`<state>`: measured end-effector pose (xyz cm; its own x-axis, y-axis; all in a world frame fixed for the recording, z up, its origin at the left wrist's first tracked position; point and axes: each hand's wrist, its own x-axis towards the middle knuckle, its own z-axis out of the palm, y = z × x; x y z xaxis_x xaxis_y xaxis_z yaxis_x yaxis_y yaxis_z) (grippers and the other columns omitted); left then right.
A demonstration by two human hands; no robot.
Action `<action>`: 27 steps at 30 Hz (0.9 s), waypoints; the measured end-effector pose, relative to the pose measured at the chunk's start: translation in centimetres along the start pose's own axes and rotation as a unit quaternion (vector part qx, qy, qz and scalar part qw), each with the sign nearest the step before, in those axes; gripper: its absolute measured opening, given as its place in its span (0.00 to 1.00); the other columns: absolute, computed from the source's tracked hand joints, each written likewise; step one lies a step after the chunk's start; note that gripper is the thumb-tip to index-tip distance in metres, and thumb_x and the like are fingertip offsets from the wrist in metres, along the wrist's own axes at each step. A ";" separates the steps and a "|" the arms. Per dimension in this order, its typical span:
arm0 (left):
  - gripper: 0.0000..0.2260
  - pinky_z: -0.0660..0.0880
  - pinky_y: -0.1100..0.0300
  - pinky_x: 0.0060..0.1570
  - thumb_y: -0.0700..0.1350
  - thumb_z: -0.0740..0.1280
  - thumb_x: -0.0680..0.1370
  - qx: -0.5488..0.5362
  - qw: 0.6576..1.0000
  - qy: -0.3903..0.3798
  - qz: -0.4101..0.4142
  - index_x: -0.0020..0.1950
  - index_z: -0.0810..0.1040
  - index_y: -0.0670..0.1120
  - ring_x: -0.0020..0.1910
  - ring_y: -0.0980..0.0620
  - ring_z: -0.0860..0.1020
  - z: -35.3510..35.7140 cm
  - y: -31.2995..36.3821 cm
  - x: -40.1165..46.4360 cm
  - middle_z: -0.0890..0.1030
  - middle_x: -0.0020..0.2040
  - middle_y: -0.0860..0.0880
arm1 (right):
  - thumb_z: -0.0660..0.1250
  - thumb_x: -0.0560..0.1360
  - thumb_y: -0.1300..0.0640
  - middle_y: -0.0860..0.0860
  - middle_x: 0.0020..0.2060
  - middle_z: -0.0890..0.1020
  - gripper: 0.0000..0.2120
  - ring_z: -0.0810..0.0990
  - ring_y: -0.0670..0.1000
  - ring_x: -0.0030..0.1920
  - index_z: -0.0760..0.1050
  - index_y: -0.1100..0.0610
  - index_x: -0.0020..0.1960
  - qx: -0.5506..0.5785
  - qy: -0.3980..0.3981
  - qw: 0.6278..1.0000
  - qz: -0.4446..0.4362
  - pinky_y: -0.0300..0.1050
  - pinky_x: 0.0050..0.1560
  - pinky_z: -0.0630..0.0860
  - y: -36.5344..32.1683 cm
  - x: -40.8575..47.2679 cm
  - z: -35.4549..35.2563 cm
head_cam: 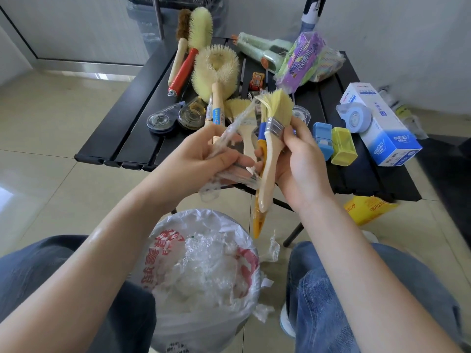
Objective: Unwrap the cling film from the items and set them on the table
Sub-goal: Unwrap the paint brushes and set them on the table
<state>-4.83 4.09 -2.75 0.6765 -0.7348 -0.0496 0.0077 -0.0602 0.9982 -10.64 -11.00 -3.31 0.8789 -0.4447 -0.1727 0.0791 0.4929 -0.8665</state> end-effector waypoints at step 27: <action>0.11 0.68 0.59 0.32 0.50 0.58 0.83 0.022 0.990 0.124 -0.062 0.57 0.77 0.49 0.31 0.49 0.68 2.5 0.4 0.2 0.74 0.36 0.50 | 0.57 0.81 0.52 0.60 0.44 0.82 0.07 0.83 0.56 0.33 0.65 0.53 0.57 -0.062 0.029 0.997 -0.045 0.48 0.38 0.82 -0.4 -1.0 0.9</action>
<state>-6.51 2.24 -2.44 0.8319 -0.5325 -0.1560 0.0734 -0.1731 0.9822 -11.14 -10.07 -2.33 0.8421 -0.5270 -0.1147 0.0949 0.3541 -0.9304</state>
